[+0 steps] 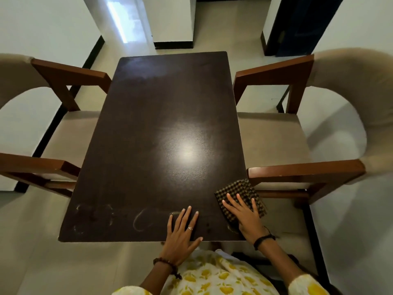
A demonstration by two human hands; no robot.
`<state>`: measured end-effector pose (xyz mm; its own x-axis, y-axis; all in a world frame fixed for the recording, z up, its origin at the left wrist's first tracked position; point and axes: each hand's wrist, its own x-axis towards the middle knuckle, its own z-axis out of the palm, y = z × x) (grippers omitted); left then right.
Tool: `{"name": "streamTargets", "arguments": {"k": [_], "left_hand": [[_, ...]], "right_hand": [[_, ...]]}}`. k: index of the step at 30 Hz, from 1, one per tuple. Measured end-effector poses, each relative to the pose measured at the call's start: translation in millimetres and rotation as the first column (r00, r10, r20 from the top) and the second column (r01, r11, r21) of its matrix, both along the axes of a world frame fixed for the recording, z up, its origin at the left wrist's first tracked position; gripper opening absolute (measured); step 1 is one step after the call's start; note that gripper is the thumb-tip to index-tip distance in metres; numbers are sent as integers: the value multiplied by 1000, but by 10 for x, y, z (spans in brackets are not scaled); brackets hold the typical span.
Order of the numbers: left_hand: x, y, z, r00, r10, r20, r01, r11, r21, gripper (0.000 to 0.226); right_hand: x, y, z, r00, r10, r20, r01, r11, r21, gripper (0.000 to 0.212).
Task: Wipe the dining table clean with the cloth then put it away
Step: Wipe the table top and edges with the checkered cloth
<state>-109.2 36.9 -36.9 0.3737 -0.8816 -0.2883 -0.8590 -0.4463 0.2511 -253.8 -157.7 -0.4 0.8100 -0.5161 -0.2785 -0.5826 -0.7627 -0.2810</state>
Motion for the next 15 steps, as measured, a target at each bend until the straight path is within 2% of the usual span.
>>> {"name": "streamTargets", "arguments": {"k": [2,4,8,11,15], "left_hand": [[9,3,0,1000,-2,-3,2,1000,-4,67],[15,2,2,1000,-1,-2,1,1000,-2,67],[21,2,8,1000,-9,-13,8,1000,-6,68],[38,9,-13,999,-33,-16,33,999,-7,73],[74,22,-57,997,-72,-18,71,997,-14,81]], "right_hand": [[-141,71,-94,998,47,-35,-49,996,-69,110],[-196,39,-99,1000,15,-24,-16,1000,-20,112],[-81,-196,31,995,-79,57,83,995,-62,74],[132,-356,168,974,-203,98,201,979,33,39],[221,-468,197,930,-365,43,352,918,183,40]]}}
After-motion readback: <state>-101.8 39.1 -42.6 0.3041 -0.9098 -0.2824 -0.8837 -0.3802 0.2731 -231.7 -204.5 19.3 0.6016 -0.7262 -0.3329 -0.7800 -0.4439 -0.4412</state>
